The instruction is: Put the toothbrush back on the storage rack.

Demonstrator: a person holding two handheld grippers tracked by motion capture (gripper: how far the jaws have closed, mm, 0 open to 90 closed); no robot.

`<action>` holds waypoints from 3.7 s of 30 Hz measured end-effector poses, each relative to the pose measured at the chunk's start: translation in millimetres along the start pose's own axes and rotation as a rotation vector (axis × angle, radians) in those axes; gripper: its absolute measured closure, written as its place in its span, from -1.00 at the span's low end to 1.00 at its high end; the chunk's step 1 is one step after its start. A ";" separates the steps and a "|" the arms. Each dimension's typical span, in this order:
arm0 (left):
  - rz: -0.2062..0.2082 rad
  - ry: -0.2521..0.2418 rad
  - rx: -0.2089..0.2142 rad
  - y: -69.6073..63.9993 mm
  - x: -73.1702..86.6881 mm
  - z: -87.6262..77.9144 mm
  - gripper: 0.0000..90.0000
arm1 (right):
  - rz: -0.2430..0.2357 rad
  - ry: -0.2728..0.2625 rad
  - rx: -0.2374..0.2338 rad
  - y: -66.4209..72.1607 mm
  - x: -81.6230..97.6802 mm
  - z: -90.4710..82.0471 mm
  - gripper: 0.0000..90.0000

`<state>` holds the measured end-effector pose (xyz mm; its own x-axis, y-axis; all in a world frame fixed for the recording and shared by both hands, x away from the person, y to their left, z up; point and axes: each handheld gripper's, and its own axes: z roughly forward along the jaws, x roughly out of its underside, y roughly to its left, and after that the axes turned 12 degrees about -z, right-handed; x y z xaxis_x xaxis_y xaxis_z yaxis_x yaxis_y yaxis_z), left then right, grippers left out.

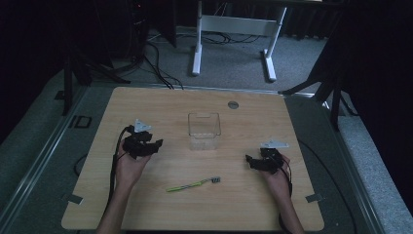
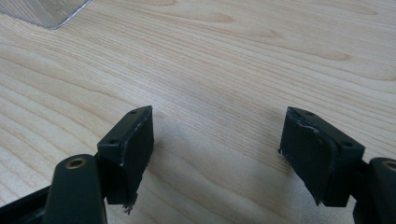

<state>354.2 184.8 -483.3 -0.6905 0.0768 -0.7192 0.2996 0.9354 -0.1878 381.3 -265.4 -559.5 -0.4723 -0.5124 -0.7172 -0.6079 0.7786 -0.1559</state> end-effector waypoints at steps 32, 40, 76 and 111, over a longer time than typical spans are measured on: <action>0.125 -0.001 0.108 -32.4 -11.9 -23.9 0.23 | 0.001 0.000 0.000 0.0 0.0 0.0 -0.43; 0.164 0.014 0.120 -42.0 -10.7 -25.1 0.22 | 0.001 0.000 0.000 0.1 0.0 0.0 -0.43; 0.292 0.069 0.230 -67.9 -5.6 -31.3 0.20 | 0.001 0.000 0.000 0.1 0.0 0.0 -0.43; 0.391 0.149 0.276 -89.7 -5.5 -24.7 0.25 | 0.001 0.000 0.000 0.1 -0.1 0.0 -0.43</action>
<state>314.9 109.0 -445.9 -0.5721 0.4712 -0.6714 0.7043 0.7016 -0.1077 381.3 -265.3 -559.4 -0.4728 -0.5118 -0.7173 -0.6074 0.7790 -0.1555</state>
